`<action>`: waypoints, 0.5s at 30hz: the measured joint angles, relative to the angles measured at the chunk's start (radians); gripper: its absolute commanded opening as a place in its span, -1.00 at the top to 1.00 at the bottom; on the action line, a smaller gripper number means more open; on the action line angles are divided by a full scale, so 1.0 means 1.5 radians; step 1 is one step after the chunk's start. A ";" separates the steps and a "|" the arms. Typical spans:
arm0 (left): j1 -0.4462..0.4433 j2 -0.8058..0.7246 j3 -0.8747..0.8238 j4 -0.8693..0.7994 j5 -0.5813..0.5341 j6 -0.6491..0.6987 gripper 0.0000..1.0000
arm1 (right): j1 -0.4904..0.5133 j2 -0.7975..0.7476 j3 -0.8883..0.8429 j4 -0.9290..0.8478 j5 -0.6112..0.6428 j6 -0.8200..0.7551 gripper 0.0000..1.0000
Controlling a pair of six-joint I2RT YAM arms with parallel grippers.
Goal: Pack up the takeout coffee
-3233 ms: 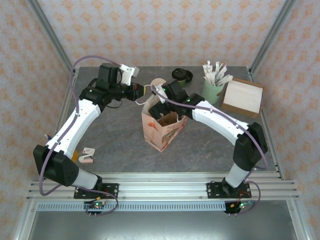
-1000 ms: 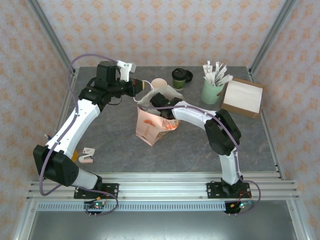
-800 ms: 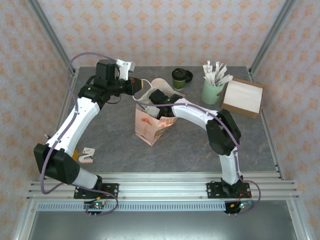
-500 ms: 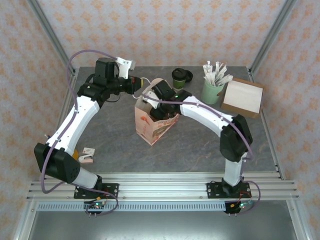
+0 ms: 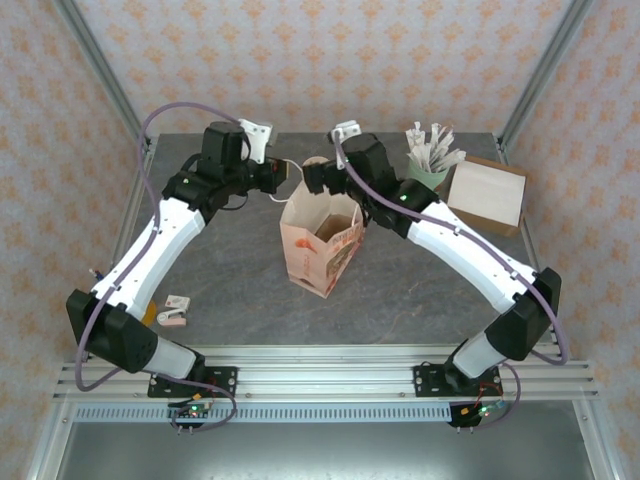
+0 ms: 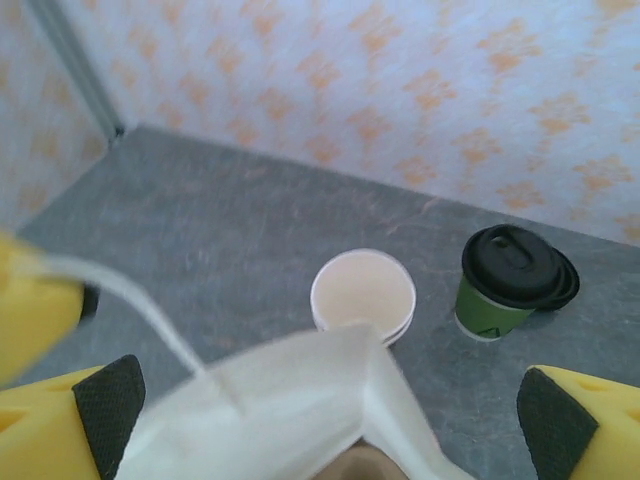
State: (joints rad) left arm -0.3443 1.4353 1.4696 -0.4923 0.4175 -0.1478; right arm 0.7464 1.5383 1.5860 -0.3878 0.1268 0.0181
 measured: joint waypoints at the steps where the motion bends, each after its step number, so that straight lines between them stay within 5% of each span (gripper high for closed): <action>1: -0.008 -0.005 0.000 0.000 -0.014 -0.009 1.00 | -0.002 0.000 0.008 -0.001 0.012 0.032 -0.99; 9: -0.021 -0.020 0.001 -0.008 -0.142 -0.150 1.00 | -0.066 -0.003 0.195 -0.167 0.053 0.260 -0.99; 15: -0.041 -0.033 -0.022 -0.006 -0.165 -0.235 1.00 | -0.074 -0.016 0.215 -0.313 -0.067 0.259 -0.84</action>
State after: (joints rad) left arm -0.4057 1.3853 1.4364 -0.5007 0.1707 -0.4999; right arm 0.6357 1.5150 1.9087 -0.8570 0.0257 0.4068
